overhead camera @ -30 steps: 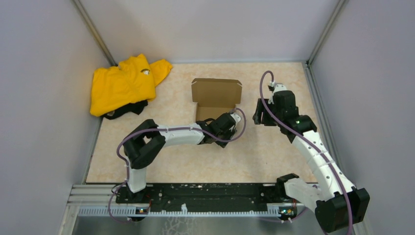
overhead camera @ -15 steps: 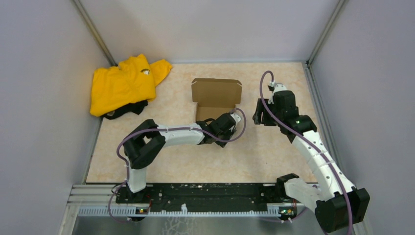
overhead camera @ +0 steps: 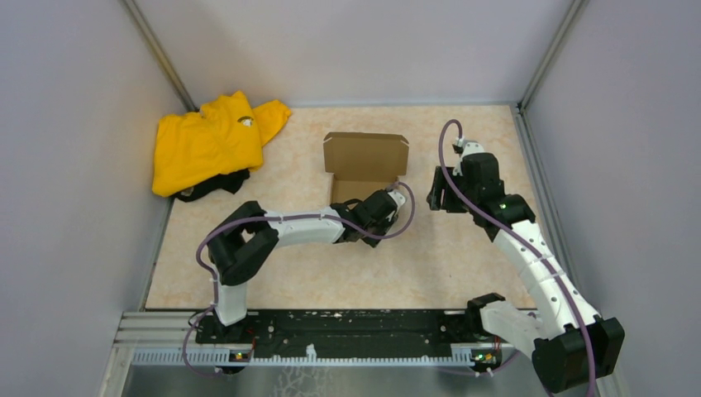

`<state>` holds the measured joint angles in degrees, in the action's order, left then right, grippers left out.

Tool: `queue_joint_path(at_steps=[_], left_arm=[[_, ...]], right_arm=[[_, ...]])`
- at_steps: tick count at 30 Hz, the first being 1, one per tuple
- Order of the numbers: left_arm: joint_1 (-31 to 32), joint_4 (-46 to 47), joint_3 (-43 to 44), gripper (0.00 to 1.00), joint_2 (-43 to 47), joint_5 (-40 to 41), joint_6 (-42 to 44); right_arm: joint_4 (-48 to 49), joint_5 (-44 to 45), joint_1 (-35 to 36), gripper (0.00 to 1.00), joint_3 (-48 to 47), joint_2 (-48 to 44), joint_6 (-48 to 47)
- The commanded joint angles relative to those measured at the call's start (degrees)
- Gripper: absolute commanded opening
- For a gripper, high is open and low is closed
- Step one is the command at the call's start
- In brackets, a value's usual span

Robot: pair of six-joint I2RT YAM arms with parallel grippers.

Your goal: Fold the paper box

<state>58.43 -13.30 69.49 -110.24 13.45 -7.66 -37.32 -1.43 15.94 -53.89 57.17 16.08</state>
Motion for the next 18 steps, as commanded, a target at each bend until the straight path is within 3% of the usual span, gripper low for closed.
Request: queue_joint_path(at_steps=[1,18], left_arm=[[-0.9,-4.3,0.3,0.46,0.9,1.2,1.5],[-0.9,-4.8,1.9,0.46,1.9,1.0,1.8]], right_arm=[[2.1,-0.1,-0.4,0.59,-1.7,-0.2,-0.4],[2.1,-0.2,-0.4,0.59,-1.8,-0.3,-0.3]])
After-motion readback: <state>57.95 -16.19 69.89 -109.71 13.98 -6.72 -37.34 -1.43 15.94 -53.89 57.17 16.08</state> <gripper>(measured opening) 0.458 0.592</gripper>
